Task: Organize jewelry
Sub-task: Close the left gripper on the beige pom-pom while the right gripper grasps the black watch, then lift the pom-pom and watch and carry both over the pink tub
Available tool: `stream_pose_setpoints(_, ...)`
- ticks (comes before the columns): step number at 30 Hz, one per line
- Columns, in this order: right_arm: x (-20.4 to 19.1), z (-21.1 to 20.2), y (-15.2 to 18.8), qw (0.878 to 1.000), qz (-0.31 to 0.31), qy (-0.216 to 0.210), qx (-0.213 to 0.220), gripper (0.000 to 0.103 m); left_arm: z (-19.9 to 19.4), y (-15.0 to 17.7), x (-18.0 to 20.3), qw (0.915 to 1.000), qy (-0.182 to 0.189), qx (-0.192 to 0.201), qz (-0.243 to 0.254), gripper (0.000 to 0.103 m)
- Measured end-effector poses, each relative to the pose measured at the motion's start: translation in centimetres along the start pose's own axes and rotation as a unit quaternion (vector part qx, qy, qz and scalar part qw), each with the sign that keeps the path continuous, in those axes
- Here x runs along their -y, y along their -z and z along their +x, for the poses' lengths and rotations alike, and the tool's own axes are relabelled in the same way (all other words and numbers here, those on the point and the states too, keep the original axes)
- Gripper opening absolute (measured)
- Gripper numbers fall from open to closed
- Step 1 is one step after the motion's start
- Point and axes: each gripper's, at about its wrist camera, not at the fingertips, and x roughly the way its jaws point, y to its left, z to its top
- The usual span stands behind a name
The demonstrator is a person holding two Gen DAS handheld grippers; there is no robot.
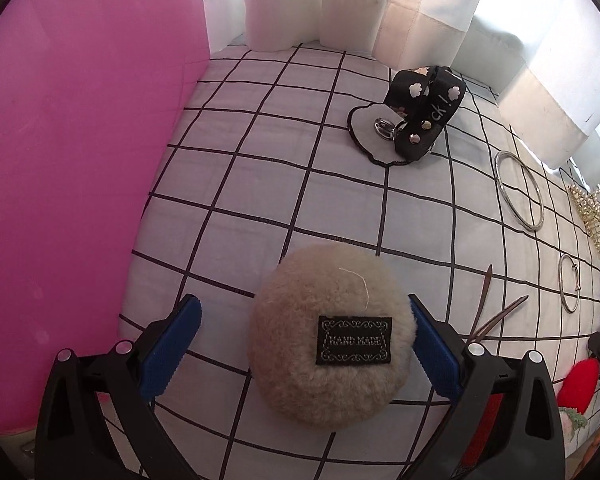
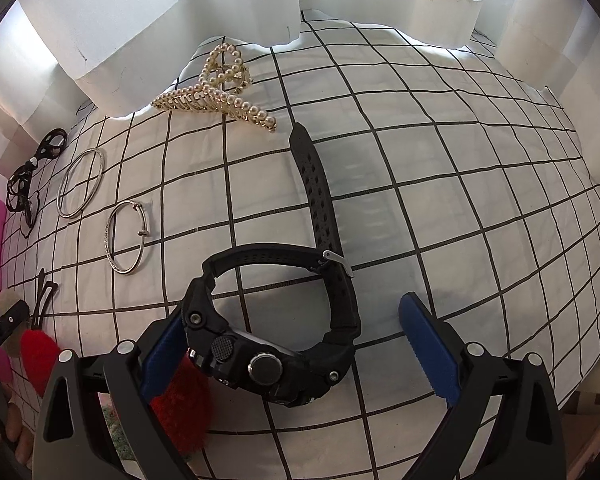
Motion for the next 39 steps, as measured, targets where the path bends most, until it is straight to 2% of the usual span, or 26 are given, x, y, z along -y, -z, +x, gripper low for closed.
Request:
stream_pose_setpoints(3, -0.9, 0.4, 0.0, 1.0, -0.018, 0.02, 0.003, 0.094, 0.2, 0.1, -0.1, 0.9998, 0.001, 0.015, 0.012, 0.098)
stream_pose_setpoints(14, -0.6, 0.1, 1.0, 1.0, -0.017, 0.015, 0.016, 0.093, 0.0, 1.0, 0.4, 0.9988, 0.003, 0.044, 0.022, 0.096)
stream_pose_setpoints(17, -0.3, -0.5, 1.4, 1.0, -0.022, 0.012, 0.016, 0.092, -1.0, 1.9, 0.5, 0.9985, 0.007, 0.047, 0.029, 0.089)
stream_pose_setpoints(18, -0.2, -0.9, 1.6, 0.999, -0.025, 0.011, 0.02, 0.086, -1.3, 2.1, 0.6, 0.9982, 0.012, 0.049, 0.034, 0.081)
stream_pose_setpoints(19, -0.3, -1.3, 1.7, 0.999, -0.031, 0.011, 0.027, 0.072, -1.6, 2.1, 0.8, 0.9977, 0.015, 0.051, 0.041, 0.076)
stream_pose_setpoints(20, -0.4, -1.6, 1.7, 0.999, -0.035, 0.014, 0.029, 0.068, -1.9, 2.2, 1.1, 0.9973, 0.018, 0.053, 0.048, 0.064)
stream_pose_setpoints(21, -0.2, -1.6, 1.6, 0.999, -0.031, 0.006, 0.028, 0.068, -2.1, 2.3, 1.3, 0.997, 0.019, 0.053, 0.053, 0.058)
stream_pose_setpoints(26, 0.0, -2.1, 1.9, 0.999, -0.023, -0.01, 0.038, 0.068, -2.5, 2.5, 1.5, 0.9969, 0.02, 0.053, 0.054, 0.047)
stream_pose_setpoints(28, 0.2, -2.0, 1.8, 0.999, -0.018, -0.018, 0.041, 0.067, -2.8, 2.7, 1.7, 0.9961, 0.027, 0.055, 0.064, 0.045)
stream_pose_setpoints(30, 0.1, -2.1, 2.0, 0.999, -0.019, -0.022, 0.045, 0.067, -3.3, 2.7, 1.9, 0.995, 0.019, 0.066, 0.073, 0.044)
stream_pose_setpoints(39, -0.2, -3.6, 2.0, 0.997, -0.026, -0.036, 0.06, 0.067, -5.9, 2.1, 1.7, 0.9941, 0.033, 0.083, 0.061, 0.044)
